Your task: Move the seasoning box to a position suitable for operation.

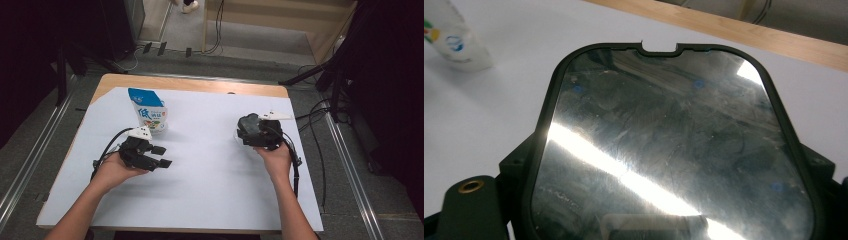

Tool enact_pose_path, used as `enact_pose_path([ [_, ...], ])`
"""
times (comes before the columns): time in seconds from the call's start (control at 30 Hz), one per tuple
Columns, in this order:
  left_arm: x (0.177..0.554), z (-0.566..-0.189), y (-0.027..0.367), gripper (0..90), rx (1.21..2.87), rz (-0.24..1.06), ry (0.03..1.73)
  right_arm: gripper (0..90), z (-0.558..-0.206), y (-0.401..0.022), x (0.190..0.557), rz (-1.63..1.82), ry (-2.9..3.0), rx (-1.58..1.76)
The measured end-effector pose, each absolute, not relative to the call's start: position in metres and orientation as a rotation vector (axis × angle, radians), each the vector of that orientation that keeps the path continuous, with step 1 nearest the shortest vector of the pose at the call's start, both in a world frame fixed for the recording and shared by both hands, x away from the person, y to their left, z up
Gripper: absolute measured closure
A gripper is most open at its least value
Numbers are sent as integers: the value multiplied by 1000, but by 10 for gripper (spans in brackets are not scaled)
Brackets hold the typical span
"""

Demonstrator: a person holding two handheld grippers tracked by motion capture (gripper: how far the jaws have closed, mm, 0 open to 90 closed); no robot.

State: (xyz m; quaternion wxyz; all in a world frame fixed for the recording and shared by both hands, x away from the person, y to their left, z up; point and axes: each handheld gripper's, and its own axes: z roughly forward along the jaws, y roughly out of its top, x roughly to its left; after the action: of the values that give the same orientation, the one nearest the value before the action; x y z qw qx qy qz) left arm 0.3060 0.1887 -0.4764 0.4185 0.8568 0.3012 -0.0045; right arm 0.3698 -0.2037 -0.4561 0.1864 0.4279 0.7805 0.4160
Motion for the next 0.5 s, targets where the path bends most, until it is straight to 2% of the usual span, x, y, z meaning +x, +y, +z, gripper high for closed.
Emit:
enact_pose_path([
  [0.5, 305, -476, 188, 407, 2161, -5, 757, 158, -463, -154, 343, 1224, 2385, 1018],
])
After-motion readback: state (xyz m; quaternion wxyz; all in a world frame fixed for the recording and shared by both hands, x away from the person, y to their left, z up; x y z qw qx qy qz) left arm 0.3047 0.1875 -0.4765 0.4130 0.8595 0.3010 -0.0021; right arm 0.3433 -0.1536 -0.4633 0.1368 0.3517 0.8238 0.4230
